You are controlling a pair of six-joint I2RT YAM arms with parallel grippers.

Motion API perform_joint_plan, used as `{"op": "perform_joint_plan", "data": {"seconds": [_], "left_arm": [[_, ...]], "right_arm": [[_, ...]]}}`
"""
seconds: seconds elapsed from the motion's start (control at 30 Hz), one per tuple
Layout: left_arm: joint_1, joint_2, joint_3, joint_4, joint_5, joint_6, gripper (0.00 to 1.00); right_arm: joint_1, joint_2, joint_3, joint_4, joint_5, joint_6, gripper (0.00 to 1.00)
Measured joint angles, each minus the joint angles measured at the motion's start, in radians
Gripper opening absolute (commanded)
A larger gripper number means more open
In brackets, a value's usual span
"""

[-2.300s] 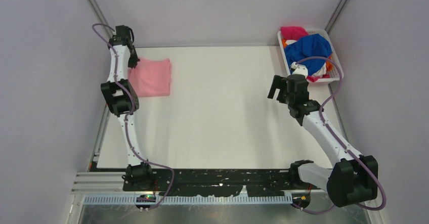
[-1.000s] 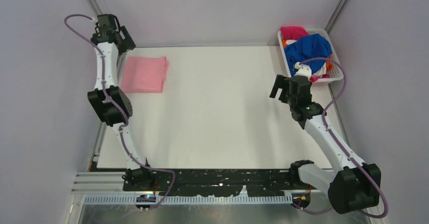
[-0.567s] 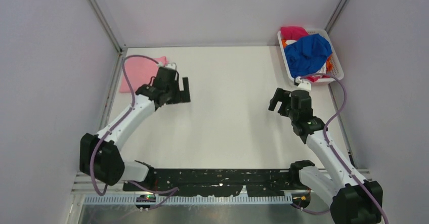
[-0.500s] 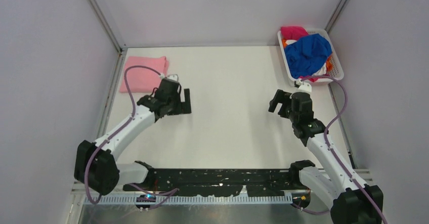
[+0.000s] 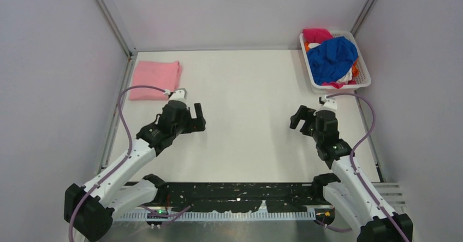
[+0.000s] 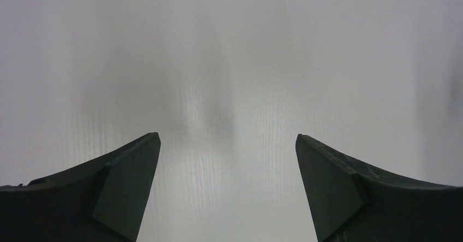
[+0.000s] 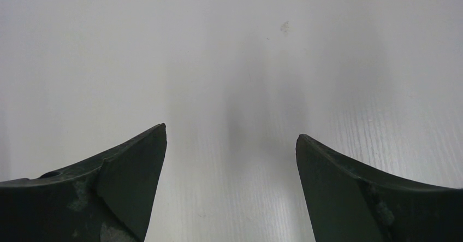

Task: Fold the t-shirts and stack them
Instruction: Reset both arms

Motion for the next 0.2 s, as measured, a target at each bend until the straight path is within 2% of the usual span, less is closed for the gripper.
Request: {"op": "perform_joint_plan", "data": {"seconds": [0.2], "left_arm": [[0.000,-0.013,-0.016,0.015,-0.026,-0.003,1.00]], "right_arm": [[0.000,-0.025,-0.014,0.005,0.016,0.012,0.95]]}}
